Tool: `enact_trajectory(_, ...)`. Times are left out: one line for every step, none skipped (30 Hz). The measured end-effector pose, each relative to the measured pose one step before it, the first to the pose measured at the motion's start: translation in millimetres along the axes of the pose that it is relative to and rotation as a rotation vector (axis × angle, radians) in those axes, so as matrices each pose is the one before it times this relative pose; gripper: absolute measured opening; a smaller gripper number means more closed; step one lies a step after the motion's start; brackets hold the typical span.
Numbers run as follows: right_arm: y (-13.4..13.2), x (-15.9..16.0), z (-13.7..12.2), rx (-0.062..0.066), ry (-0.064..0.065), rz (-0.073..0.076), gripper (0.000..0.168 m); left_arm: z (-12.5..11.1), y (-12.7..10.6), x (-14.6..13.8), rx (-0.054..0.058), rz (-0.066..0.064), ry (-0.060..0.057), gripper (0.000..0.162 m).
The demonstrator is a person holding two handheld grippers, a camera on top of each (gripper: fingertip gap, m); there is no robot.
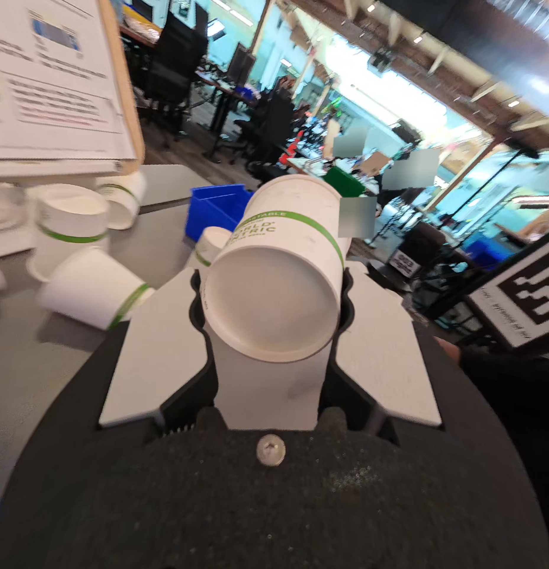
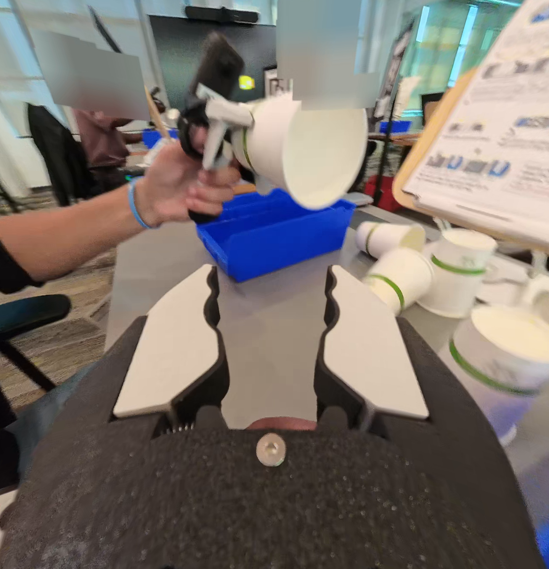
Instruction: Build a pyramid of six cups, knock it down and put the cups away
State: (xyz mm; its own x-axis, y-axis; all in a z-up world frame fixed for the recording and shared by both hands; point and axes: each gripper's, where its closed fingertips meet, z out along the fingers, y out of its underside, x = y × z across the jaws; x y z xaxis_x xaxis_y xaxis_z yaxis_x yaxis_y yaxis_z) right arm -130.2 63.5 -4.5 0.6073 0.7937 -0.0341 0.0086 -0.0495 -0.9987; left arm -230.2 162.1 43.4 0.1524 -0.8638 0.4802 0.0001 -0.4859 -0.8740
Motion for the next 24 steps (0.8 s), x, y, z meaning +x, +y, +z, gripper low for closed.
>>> enact_trajectory(-10.08, -2.60, 5.70, 0.0043, -0.0460, -0.0018, 0.066, 5.09, 4.16, 6.34, 0.0115, -0.0193, 0.0346, 0.086)
enact_trajectory(-8.22, -3.21, 5.69, -0.0019, -0.0504, 0.0096, 0.067, 4.64, 2.89, 4.71, 0.0136, -0.0140, 0.0281, 0.086)
enact_trajectory(-6.61, -2.70, 5.65, -0.0080, -0.0442, 0.0141, 0.066, 4.81, 3.18, 4.35, 0.0061, -0.0128, 0.0305, 0.086)
enact_trajectory(-6.00, -0.29, 5.00, -0.0032, -0.0243, 0.0059, 0.066, 4.69, 2.95, 2.91, 0.0012, -0.0115, 0.0225, 0.086)
enact_trajectory(-5.47, 2.03, 4.43, 0.0047, -0.0079, -0.0031, 0.064, 4.64, 2.43, 1.92, 0.0034, -0.0068, 0.0157, 0.086)
enact_trajectory(-4.00, 2.47, 4.03, 0.0023, -0.0025, -0.0051, 0.061, 4.76, 2.83, 2.02, -0.0033, -0.0063, 0.0175, 0.085)
enact_trajectory(-3.05, 0.79, 3.66, 0.0026, -0.0095, -0.0044, 0.058, 4.79, 2.91, 1.19, -0.0073, -0.0054, 0.0121, 0.086)
enact_trajectory(-2.45, -1.32, 3.08, 0.0046, -0.0208, -0.0015, 0.052, 4.36, 2.65, 0.93, -0.0081, -0.0021, 0.0091, 0.086)
enact_trajectory(-1.63, -1.03, 2.61, 0.0031, -0.0167, 0.0025, 0.048, 3.81, 2.22, 0.71, -0.0078, 0.0001, 0.0072, 0.086)
enact_trajectory(-1.13, -0.89, 1.63, 0.0049, -0.0142, 0.0025, 0.041, 2.80, 0.80, 0.61, 0.0016, 0.0025, 0.0051, 0.086)
enact_trajectory(-0.10, -1.86, 0.53, 0.0043, -0.0194, -0.0013, 0.025, 2.32, 1.14, 0.93, -0.0022, 0.0007, 0.0086, 0.086)
enact_trajectory(0.98, -1.40, -0.37, -0.0017, -0.0171, -0.0005, 0.006, 1.84, 1.55, 1.04, -0.0074, -0.0008, 0.0102, 0.086)
enact_trajectory(0.59, 0.66, -0.76, 0.0039, -0.0048, 0.0069, 0.002, 1.23, 0.77, 1.47, -0.0005, -0.0012, 0.0128, 0.086)
enact_trajectory(1.42, 0.08, -0.79, 0.0001, -0.0097, 0.0157, 0.001, 0.71, 0.99, -0.50, 0.0003, 0.0027, -0.0015, 0.086)
enact_trajectory(2.39, -0.19, -0.57, -0.0059, -0.0086, 0.0153, 0.000, 0.32, 1.56, -0.56, -0.0039, 0.0060, -0.0019, 0.086)
enact_trajectory(2.37, 0.54, -0.38, -0.0060, -0.0009, 0.0064, 0.000, 0.04, 1.95, -1.06, -0.0053, 0.0073, -0.0077, 0.086)
enact_trajectory(1.97, -0.27, -0.21, -0.0025, -0.0047, 0.0039, 0.000, -0.31, 1.90, -0.64, -0.0020, 0.0052, -0.0078, 0.086)
enact_trajectory(1.10, 0.17, -0.63, -0.0015, 0.0014, 0.0012, 0.000, -0.95, 2.11, -0.13, -0.0012, -0.0018, -0.0074, 0.085)
enact_trajectory(-0.24, 1.69, -1.41, 0.0033, 0.0139, -0.0075, 0.000, -1.91, 2.35, 0.08, 0.0006, -0.0038, -0.0113, 0.087)
enact_trajectory(-1.59, 0.78, -2.66, 0.0036, 0.0056, -0.0062, 0.000, -3.22, 3.44, 0.69, 0.0003, -0.0035, -0.0150, 0.093)
enact_trajectory(-3.29, 1.12, -4.36, 0.0012, 0.0074, -0.0063, 0.000, -4.75, 4.77, 0.83, 0.0032, -0.0017, -0.0244, 0.097)
enact_trajectory(-5.65, 2.86, -6.68, 0.0011, 0.0193, -0.0153, 0.000, -6.27, 6.81, -0.87, 0.0064, 0.0051, -0.0468, 0.097)
enact_trajectory(-7.95, 5.20, -9.16, -0.0022, 0.0321, -0.0269, 0.000, -6.82, 9.66, -0.16, 0.0073, 0.0189, -0.0565, 0.096)
enact_trajectory(-9.87, 8.50, -11.06, -0.0048, 0.0453, -0.0336, 0.000, -6.68, 13.34, 0.77, -0.0008, 0.0332, -0.0619, 0.095)
